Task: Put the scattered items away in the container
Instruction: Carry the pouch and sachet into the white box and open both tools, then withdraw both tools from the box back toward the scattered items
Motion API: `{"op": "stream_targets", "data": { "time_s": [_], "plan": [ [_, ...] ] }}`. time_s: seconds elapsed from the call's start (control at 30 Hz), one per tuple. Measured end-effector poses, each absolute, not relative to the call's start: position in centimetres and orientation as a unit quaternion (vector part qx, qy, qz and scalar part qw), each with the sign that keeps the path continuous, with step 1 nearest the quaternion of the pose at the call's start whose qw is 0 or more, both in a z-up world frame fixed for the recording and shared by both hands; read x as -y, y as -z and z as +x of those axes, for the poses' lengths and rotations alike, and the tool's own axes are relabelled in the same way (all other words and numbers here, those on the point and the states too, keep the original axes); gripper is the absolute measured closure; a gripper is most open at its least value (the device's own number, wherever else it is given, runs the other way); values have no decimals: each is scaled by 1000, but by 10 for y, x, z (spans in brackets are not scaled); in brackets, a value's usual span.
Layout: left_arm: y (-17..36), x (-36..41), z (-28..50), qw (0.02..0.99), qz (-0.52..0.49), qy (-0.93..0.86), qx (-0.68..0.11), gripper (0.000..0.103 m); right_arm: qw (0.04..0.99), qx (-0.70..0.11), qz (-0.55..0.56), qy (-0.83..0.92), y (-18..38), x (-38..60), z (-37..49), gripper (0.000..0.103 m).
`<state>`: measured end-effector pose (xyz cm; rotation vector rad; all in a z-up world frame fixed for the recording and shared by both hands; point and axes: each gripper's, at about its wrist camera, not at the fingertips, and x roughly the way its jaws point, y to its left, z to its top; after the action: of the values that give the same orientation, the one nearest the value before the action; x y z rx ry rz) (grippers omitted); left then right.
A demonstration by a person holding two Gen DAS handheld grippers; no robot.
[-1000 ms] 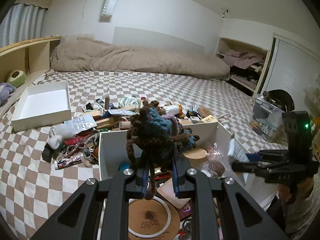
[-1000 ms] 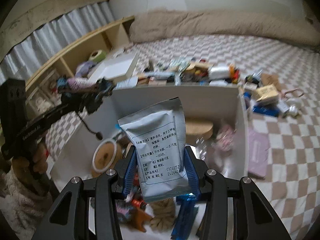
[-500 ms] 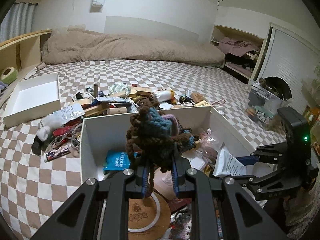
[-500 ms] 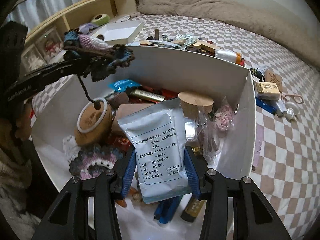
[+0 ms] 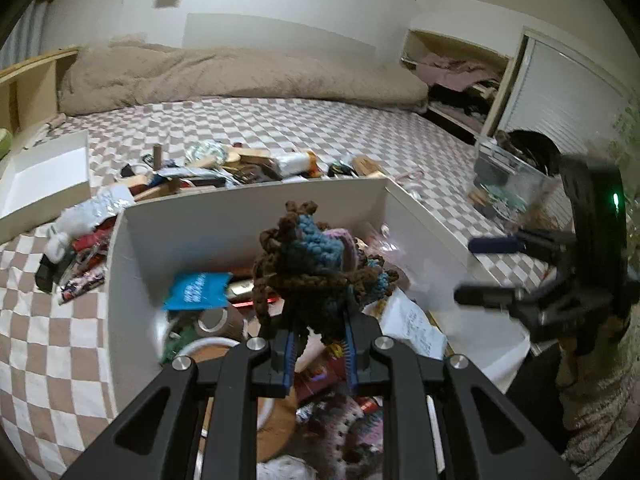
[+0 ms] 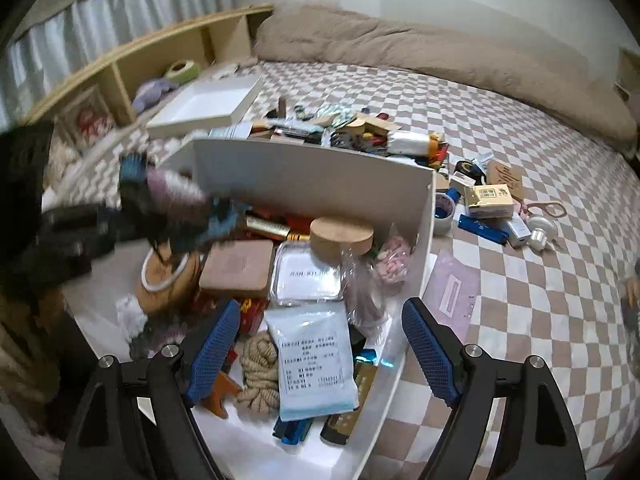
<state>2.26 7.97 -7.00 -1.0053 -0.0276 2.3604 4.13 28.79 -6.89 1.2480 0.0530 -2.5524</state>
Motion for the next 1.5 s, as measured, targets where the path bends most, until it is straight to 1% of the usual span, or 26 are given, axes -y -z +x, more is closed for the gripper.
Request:
{"op": "stream_targets", "data": {
  "time_s": [0.17, 0.33, 0.47, 0.73, 0.77, 0.83, 0.87, 0.9, 0.93, 1.27, 1.5],
  "plan": [
    [77, -92, 30, 303, -393, -868, 3, 84, 141, 0, 432, 891, 69, -292, 37, 20],
    [83, -102, 42, 323, -398, -858, -20, 84, 143, 3, 430, 892, 69, -292, 37, 20],
    [85, -108, 49, 343, -402, -848, -33, 84, 149, 22, 427, 892, 67, -294, 36, 20],
    [97, -112, 55, 356, -425, -831, -47, 84, 156, 33, 427, 890, 67, -293, 36, 20],
    [99, -113, 55, 356, -429, -829, -50, 80, 158, 36, 428, 889, 67, -293, 37, 20],
    [102, -114, 56, 351, -432, -829, -53, 65, 162, 38, 430, 887, 68, -291, 36, 20],
    [102, -115, 56, 348, -433, -830, -55, 39, 164, 40, 432, 886, 69, -291, 36, 20],
    [102, -116, 56, 344, -430, -832, -57, 20, 165, 41, 433, 885, 69, -290, 35, 20],
    [101, -115, 57, 341, -425, -836, -59, 17, 165, 43, 434, 885, 70, -290, 35, 20],
    [95, -106, 53, 326, -417, -846, -55, 17, 175, 58, 435, 881, 71, -287, 35, 20],
    [81, -97, 59, 317, -403, -857, -40, 17, 190, 76, 415, 887, 55, -283, 42, 20]
  ]
}}
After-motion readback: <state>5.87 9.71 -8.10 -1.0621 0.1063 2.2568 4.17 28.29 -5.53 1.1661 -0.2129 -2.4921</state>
